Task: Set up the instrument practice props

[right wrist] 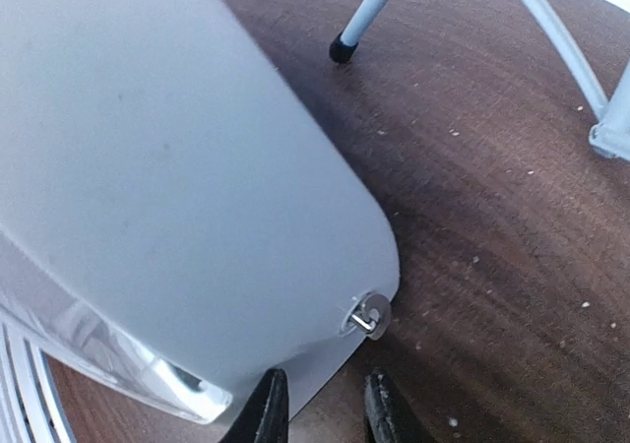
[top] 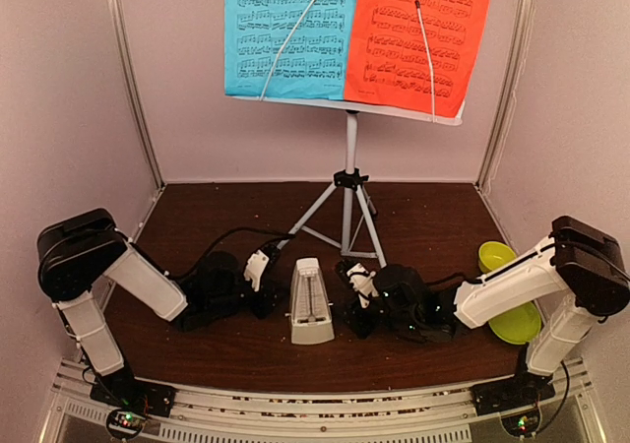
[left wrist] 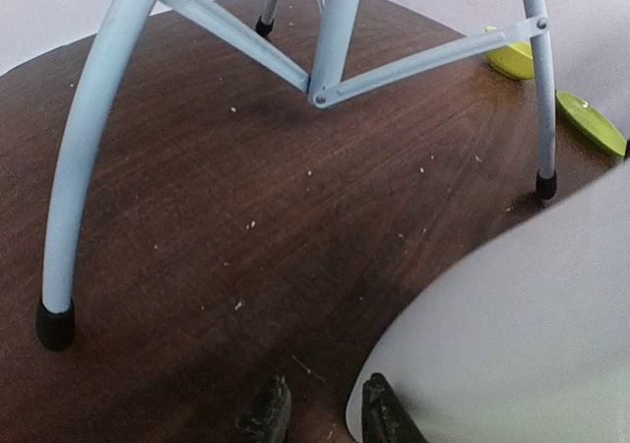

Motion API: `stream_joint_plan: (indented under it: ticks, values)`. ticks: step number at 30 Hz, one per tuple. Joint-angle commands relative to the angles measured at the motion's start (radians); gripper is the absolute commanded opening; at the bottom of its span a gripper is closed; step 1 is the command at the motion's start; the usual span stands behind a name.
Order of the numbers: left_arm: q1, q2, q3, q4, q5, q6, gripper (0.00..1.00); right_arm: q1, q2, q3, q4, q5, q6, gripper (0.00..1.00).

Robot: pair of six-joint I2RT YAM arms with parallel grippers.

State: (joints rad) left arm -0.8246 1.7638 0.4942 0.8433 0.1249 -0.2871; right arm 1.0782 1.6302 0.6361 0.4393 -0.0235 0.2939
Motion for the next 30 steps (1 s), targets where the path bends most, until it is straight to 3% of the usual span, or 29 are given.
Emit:
stream_joint_plan:
  ticks: [1,5,8,14,21,24,30]
  values:
    - [0.023,-0.012,0.041,-0.004,0.035,0.014,0.29,0.048,0.017,-0.026,0.072,-0.001,0.062,0.28]
    - [0.049,-0.134,-0.009,-0.033,-0.034,-0.006,0.38,0.069,0.015,-0.028,0.101,-0.017,0.072,0.29]
    - [0.05,-0.341,-0.067,-0.132,-0.19,-0.055,0.62,0.077,0.04,0.0,0.136,-0.052,0.067,0.31]
    - [0.012,-0.674,-0.02,-0.546,-0.361,-0.099,0.96,0.086,0.13,0.103,0.156,-0.107,0.08,0.31]
    - [-0.114,-0.909,-0.016,-0.763,-0.454,-0.155,0.98,0.098,0.154,0.128,0.207,-0.11,0.11,0.35]
    - [-0.177,-0.932,0.014,-0.804,-0.392,-0.161,0.98,0.098,0.118,0.085,0.229,-0.076,0.121,0.4]
    - [-0.303,-0.922,0.009,-0.761,-0.451,-0.177,0.98,0.096,0.052,-0.014,0.286,-0.007,0.149,0.5]
